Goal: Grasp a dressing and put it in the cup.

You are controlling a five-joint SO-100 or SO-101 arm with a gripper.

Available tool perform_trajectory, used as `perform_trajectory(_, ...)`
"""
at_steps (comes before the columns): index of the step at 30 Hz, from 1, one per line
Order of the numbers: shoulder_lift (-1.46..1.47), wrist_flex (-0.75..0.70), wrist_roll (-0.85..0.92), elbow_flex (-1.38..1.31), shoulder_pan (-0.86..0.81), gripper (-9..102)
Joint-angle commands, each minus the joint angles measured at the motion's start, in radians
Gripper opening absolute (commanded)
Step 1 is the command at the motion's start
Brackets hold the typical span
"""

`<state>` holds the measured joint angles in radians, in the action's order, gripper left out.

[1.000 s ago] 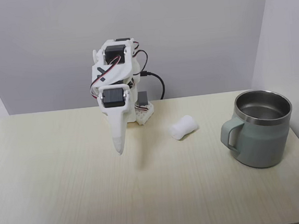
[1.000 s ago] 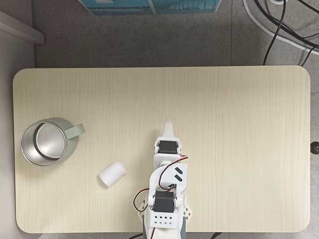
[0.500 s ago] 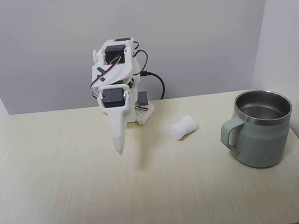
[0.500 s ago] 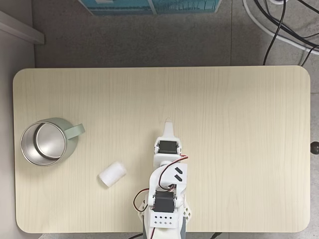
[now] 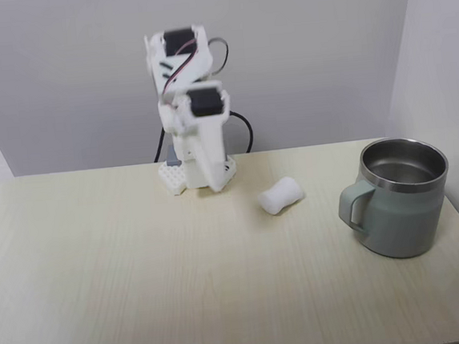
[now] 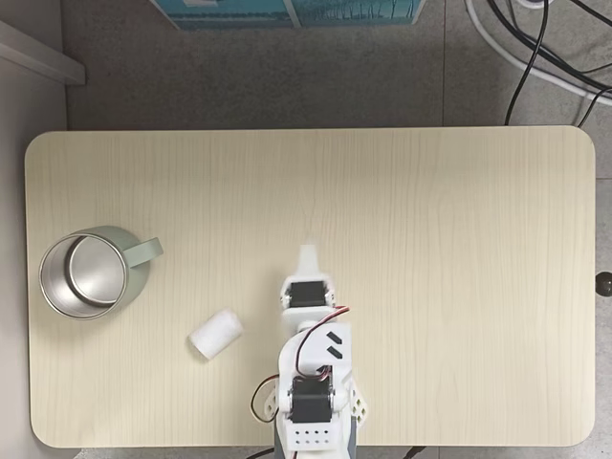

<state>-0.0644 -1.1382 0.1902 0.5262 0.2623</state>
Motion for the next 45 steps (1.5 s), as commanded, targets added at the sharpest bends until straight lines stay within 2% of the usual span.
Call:
perform_trajectory(1,-0.178,-0.091,0.075,0.178,0.084,0)
perform_trajectory(13,-0.580,-0.466,0.298,0.508,0.325,13)
perform_trajectory(18,-0.611,-0.483,0.423,0.465,0.416,15)
perform_trajectory(22,-0.649,-0.476,0.486,0.426,0.483,16)
perform_trajectory(29,-0.767,-0.382,0.512,0.324,0.520,17)
perform_trajectory(35,-0.770,-0.276,0.492,0.198,0.621,18)
perform_trajectory(45,-0.831,-0.153,0.477,0.115,0.696,18)
